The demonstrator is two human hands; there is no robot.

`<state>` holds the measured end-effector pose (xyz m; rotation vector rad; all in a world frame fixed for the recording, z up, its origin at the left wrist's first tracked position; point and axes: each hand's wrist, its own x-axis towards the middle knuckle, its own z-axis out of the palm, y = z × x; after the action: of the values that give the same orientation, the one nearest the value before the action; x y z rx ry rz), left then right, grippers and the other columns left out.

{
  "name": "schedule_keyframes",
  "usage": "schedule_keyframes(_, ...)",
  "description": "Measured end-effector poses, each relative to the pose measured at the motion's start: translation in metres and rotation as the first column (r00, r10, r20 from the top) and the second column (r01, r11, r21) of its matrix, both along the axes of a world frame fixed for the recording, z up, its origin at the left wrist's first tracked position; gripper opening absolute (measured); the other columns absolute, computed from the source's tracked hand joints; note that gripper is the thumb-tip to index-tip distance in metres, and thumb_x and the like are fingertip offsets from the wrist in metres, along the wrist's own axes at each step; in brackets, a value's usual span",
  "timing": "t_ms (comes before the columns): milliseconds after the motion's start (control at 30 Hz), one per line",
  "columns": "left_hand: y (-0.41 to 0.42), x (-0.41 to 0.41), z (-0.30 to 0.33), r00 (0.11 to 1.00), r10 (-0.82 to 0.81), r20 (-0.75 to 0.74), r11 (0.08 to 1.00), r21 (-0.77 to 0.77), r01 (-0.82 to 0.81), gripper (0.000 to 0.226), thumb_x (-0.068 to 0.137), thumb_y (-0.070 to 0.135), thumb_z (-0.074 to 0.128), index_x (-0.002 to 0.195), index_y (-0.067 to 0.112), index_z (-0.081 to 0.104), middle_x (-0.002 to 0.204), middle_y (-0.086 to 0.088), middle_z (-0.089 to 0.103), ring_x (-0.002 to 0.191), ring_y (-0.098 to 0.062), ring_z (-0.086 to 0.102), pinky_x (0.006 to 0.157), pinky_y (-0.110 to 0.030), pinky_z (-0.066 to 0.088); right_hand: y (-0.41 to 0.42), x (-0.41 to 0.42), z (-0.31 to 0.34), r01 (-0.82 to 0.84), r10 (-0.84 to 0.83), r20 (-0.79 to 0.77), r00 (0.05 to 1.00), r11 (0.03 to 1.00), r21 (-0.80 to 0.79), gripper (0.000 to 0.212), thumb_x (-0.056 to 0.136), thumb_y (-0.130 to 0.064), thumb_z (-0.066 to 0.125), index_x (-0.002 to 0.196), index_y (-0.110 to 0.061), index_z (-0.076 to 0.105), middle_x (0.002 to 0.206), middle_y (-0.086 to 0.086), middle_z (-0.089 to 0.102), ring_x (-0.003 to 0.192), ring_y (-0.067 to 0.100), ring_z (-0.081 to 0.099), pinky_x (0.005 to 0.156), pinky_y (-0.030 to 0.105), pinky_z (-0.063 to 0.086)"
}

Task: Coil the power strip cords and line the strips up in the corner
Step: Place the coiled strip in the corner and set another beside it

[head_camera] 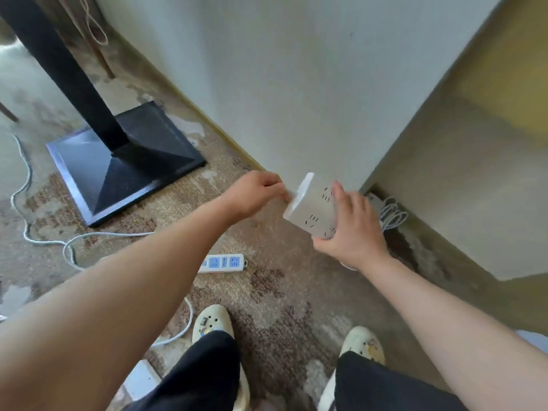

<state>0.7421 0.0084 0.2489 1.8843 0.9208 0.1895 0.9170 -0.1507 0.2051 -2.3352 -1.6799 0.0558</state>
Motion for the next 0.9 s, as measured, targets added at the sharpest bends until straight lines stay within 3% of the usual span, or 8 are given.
schedule_keyframes(200,-0.037,-0.003,0.1,0.996,0.021,0.086,0.987,0.154,-0.034,0.022,0.092,0.035,0.053,0.079,0.03,0.071,0.062,0.003,0.046,0.054,-0.013,0.04,0.055,-0.028,0.031,-0.086,0.039,0.116,0.197,-0.196,-0.023,0.98,0.969,0.146,0.109,0.053,-0.064,0.06,0.145,-0.026,0.015,0.124,0.01,0.044,0.111,0.03,0.044,0.092,0.044,0.039)
schedule_keyframes(300,-0.06,-0.003,0.141,0.992,0.02,0.121,0.973,0.224,-0.047,0.024,0.092,0.034,0.057,0.074,0.029,0.072,0.062,0.003,0.047,0.057,-0.014,0.041,0.057,-0.029,0.031,-0.123,0.043,0.159,0.203,-0.208,-0.003,0.978,0.954,0.219,0.109,0.053,-0.065,0.058,0.146,-0.026,0.017,0.124,0.009,0.044,0.112,0.031,0.044,0.094,0.045,0.038)
schedule_keyframes(433,-0.087,0.004,0.227,0.962,0.06,0.267,0.943,0.301,-0.143,0.027,0.089,0.039,0.058,0.069,0.026,0.072,0.06,0.004,0.044,0.048,-0.008,0.038,0.049,-0.025,0.031,-0.149,0.033,0.223,0.192,-0.197,-0.029,0.98,0.898,0.396,0.109,0.058,-0.062,0.061,0.149,-0.017,0.02,0.128,0.01,0.045,0.116,0.029,0.042,0.099,0.044,0.036)
schedule_keyframes(533,-0.111,0.004,0.307,0.892,0.052,0.449,0.912,0.343,-0.225,0.029,0.086,0.041,0.059,0.068,0.023,0.072,0.058,0.007,0.045,0.052,-0.009,0.039,0.049,-0.024,0.031,-0.158,0.022,0.285,0.192,-0.184,-0.07,0.98,0.818,0.542,0.108,0.059,-0.054,0.068,0.149,-0.012,0.025,0.129,0.012,0.047,0.115,0.03,0.043,0.099,0.046,0.039)
schedule_keyframes(667,-0.145,0.008,0.403,0.72,0.006,0.694,0.908,0.297,-0.294,0.027,0.085,0.034,0.059,0.063,0.024,0.069,0.046,0.014,0.042,0.047,-0.003,0.036,0.05,-0.022,0.029,-0.169,0.013,0.368,0.181,-0.151,-0.108,0.983,0.654,0.734,0.099,0.058,-0.052,0.069,0.143,-0.015,0.033,0.121,0.005,0.048,0.108,0.024,0.044,0.089,0.049,0.046)
schedule_keyframes(767,-0.164,0.002,0.42,0.669,-0.003,0.743,0.914,0.274,-0.3,0.027,0.083,0.04,0.057,0.065,0.023,0.069,0.051,0.011,0.037,0.046,-0.004,0.034,0.048,-0.024,0.026,-0.179,0.007,0.4,0.128,-0.156,-0.039,0.987,0.615,0.778,0.1,0.06,-0.054,0.069,0.144,-0.016,0.031,0.121,0.005,0.048,0.107,0.024,0.044,0.088,0.047,0.047)
schedule_keyframes(900,-0.165,-0.02,0.356,0.782,0.058,0.62,0.902,0.303,-0.307,0.028,0.087,0.036,0.053,0.07,0.022,0.071,0.059,0.002,0.042,0.052,-0.013,0.038,0.053,-0.028,0.029,-0.191,0.004,0.376,0.064,-0.156,0.093,0.983,0.778,0.625,0.108,0.059,-0.058,0.067,0.149,-0.013,0.027,0.126,0.009,0.048,0.111,0.028,0.046,0.093,0.043,0.041)
